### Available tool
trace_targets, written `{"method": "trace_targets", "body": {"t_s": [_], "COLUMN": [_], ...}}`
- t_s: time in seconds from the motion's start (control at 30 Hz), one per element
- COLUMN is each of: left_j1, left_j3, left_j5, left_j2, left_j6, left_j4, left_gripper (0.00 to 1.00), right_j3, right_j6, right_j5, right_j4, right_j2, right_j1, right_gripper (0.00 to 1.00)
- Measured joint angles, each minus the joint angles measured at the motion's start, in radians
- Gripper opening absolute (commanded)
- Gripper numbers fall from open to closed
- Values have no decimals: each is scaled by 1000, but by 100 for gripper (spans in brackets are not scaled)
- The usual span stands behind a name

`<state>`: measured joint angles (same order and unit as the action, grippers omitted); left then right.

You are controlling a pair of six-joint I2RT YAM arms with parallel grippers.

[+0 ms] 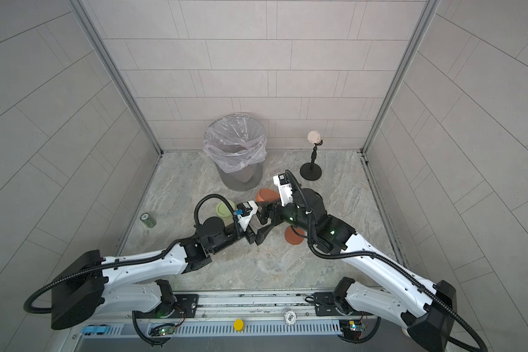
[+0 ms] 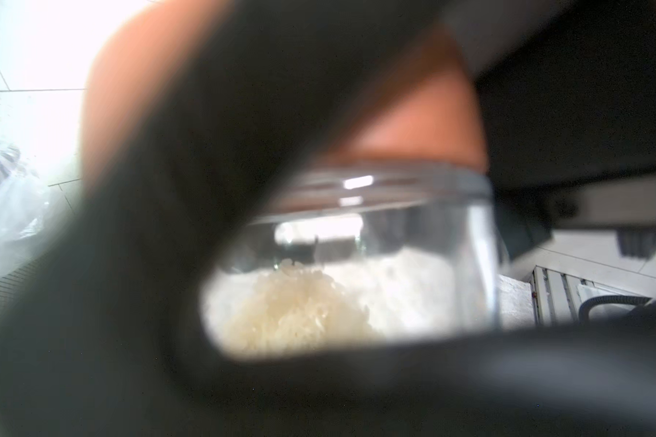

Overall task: Empty moldy rice from jars
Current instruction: Unscrew the lid from the jar.

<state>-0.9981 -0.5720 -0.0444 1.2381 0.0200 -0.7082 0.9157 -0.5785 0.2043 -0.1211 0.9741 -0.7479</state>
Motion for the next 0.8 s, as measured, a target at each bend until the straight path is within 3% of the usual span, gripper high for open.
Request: {"method": "trace_targets", "body": {"t_s": [0.53,0.8], "left_j1": [0,0], "left_j3": [18,18], "left_j5": [19,3], "left_j2": [0,-21], "left_j6": [15,97], "left_j4": [8,71], "left_gripper": [0,0], "right_j3": [0,79], "right_j6": [-1,-39], "right_j5": [-145,-117], "right_j4": [-79,-219], "right_j2": [-141,-174], "right_j1": [3,71], "right_gripper": [99,98]}}
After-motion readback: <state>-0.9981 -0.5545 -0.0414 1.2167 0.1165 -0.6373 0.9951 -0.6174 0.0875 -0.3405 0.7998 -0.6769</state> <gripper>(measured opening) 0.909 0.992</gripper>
